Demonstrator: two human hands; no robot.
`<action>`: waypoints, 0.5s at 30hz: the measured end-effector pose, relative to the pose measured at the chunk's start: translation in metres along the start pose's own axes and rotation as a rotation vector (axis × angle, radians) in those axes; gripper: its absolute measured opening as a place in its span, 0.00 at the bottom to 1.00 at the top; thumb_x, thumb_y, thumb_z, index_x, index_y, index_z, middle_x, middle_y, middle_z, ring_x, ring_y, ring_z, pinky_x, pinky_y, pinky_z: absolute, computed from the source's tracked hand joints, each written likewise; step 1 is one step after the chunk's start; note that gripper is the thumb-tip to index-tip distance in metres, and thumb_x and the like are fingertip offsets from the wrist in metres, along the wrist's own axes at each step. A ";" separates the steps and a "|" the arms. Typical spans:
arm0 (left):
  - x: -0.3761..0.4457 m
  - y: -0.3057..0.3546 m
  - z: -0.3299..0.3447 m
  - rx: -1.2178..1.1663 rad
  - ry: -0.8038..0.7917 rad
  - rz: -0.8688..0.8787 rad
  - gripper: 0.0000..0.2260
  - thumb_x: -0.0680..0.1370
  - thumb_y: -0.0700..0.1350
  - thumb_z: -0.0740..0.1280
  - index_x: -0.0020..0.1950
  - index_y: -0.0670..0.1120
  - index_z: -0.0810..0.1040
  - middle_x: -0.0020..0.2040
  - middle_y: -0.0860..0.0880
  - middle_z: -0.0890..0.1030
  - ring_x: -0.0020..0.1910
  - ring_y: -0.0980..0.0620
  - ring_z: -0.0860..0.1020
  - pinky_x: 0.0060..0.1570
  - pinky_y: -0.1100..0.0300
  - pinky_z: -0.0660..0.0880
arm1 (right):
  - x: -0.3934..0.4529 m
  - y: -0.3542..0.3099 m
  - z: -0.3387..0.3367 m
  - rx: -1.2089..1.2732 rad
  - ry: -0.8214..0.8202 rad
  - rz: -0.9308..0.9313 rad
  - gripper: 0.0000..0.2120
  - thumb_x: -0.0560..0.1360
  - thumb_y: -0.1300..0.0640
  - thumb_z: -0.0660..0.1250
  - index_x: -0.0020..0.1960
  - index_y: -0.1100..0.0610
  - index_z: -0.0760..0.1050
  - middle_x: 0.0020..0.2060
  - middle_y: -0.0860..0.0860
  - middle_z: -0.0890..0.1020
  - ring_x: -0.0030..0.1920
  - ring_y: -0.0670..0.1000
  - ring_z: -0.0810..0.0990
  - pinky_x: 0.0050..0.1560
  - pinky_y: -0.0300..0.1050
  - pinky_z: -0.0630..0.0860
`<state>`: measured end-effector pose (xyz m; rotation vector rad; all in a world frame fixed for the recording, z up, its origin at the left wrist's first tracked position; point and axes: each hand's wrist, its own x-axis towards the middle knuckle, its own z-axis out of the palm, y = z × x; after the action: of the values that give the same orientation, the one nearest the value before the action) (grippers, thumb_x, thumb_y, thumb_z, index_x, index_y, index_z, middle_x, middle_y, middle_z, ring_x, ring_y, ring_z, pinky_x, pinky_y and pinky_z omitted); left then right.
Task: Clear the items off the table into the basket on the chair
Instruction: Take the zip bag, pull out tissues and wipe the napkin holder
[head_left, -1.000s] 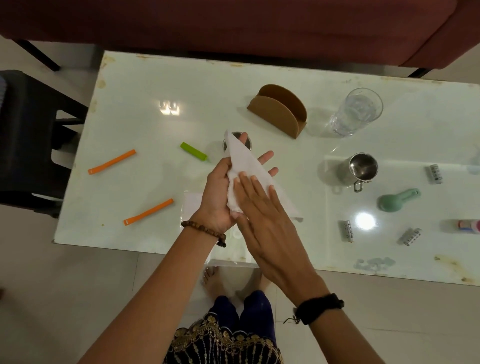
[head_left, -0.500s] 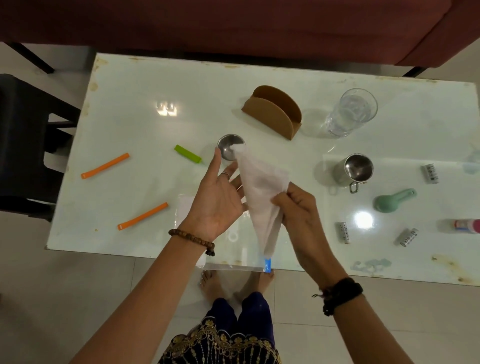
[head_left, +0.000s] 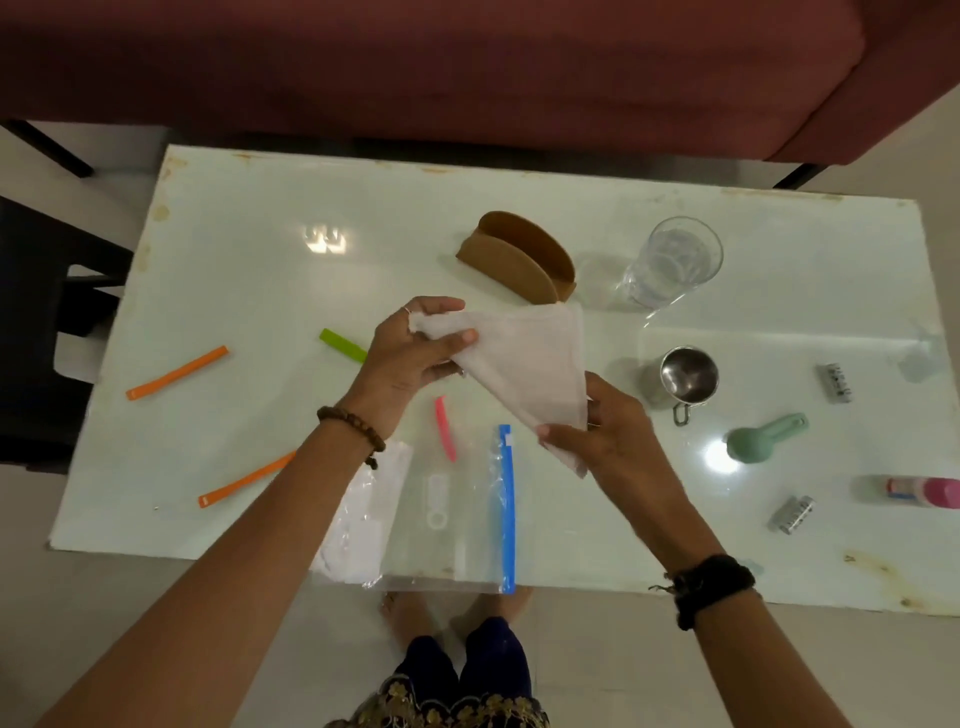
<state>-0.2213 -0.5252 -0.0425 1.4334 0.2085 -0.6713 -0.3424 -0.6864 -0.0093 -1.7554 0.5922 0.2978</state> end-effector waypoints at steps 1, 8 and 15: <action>0.008 0.007 -0.002 0.155 -0.031 0.039 0.12 0.70 0.35 0.71 0.46 0.50 0.77 0.42 0.46 0.79 0.40 0.52 0.78 0.38 0.65 0.79 | 0.007 0.001 -0.008 -0.075 0.056 -0.055 0.14 0.72 0.64 0.69 0.56 0.54 0.75 0.45 0.53 0.82 0.44 0.54 0.81 0.40 0.40 0.77; 0.080 0.051 0.009 0.927 -0.011 0.417 0.04 0.69 0.35 0.71 0.43 0.40 0.80 0.40 0.46 0.81 0.38 0.56 0.76 0.41 0.81 0.69 | 0.077 -0.012 -0.030 -0.397 0.179 -0.393 0.12 0.78 0.68 0.59 0.58 0.63 0.76 0.37 0.51 0.76 0.32 0.41 0.70 0.35 0.22 0.66; 0.143 0.059 0.030 1.103 0.246 0.520 0.07 0.75 0.41 0.67 0.52 0.41 0.79 0.52 0.42 0.82 0.52 0.45 0.78 0.55 0.58 0.71 | 0.155 -0.017 -0.030 -0.293 0.300 -0.403 0.11 0.78 0.62 0.61 0.59 0.64 0.75 0.45 0.48 0.72 0.43 0.39 0.73 0.38 0.24 0.69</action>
<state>-0.0823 -0.5976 -0.0626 2.4996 -0.4138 -0.1303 -0.2071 -0.7478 -0.0640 -2.1752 0.4030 -0.1727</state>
